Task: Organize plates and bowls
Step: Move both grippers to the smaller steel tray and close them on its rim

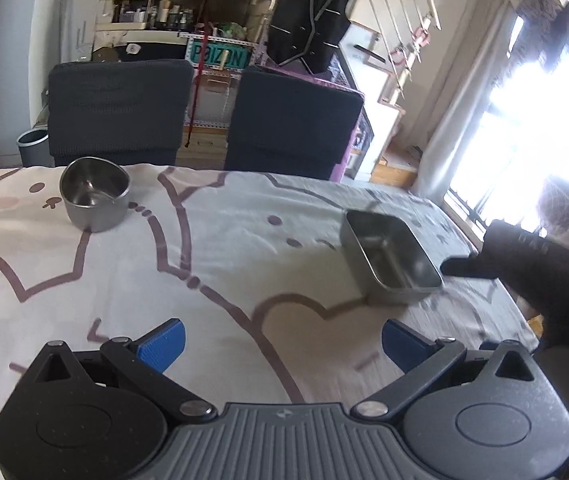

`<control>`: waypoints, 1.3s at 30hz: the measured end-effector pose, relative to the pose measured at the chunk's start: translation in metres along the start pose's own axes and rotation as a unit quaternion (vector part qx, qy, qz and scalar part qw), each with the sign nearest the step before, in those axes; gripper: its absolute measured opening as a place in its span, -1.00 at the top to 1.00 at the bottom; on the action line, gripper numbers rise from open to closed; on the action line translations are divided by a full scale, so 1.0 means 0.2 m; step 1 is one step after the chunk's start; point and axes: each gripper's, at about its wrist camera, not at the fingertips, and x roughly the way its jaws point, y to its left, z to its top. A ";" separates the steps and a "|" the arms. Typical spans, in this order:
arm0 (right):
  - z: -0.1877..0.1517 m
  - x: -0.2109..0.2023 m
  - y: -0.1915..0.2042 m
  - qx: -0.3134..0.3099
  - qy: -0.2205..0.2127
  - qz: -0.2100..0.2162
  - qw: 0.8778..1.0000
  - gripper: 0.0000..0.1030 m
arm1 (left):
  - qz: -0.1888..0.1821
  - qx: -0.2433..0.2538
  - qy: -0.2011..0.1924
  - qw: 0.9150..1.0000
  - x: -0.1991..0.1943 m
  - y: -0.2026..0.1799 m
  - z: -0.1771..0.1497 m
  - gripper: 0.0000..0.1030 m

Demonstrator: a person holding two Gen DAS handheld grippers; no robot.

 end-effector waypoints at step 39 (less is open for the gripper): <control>0.02 0.36 0.16 -0.140 0.115 0.046 0.982 0.78 | -0.004 -0.030 -0.020 0.999 0.21 0.15 0.17 -0.98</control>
